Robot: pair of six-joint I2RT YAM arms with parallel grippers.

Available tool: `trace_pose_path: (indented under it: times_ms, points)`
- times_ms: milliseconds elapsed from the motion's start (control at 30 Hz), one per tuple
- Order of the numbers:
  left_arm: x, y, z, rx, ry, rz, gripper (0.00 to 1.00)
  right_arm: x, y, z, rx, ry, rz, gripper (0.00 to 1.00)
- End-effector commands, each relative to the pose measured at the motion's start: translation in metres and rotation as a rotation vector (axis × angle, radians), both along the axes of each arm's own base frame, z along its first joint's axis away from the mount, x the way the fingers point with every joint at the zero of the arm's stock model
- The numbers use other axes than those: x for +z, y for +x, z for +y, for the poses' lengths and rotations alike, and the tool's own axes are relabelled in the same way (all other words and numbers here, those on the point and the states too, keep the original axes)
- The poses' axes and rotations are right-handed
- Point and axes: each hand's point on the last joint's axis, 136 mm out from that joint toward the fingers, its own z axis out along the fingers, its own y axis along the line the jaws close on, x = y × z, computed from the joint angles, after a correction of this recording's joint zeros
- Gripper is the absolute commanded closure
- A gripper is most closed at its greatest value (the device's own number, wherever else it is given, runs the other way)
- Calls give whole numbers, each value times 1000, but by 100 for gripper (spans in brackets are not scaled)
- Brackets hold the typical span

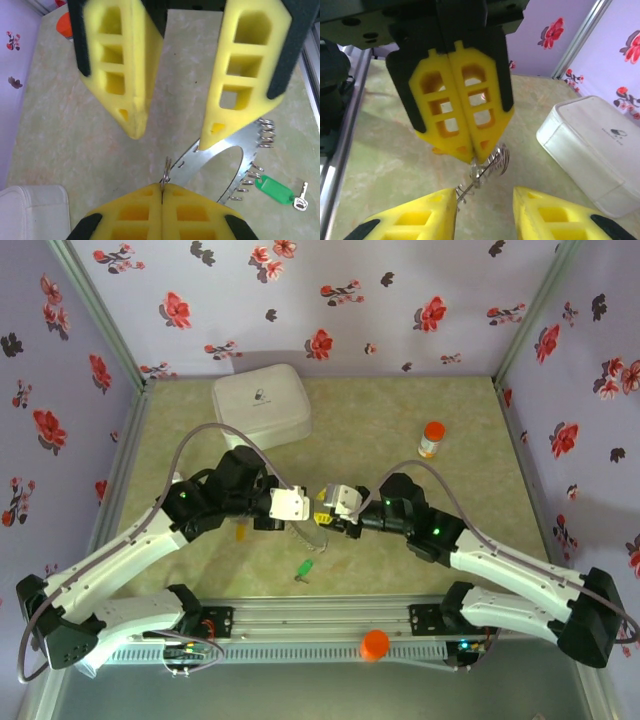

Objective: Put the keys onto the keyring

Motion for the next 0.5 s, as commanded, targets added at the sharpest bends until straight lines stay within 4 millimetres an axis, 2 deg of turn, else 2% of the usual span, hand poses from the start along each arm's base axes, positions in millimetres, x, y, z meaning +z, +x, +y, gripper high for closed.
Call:
trace_pose_path:
  times_ms: [0,233,467]
  points:
    - [15,-2,-6,-28,-38,-35,100,4,-2,7,22,50,-9,66]
    - [12,-5,-5,-35,-31,-21,100,5,1,12,26,70,-22,75]
    - [11,-7,-7,-51,-30,-11,100,4,0,17,46,83,-6,79]
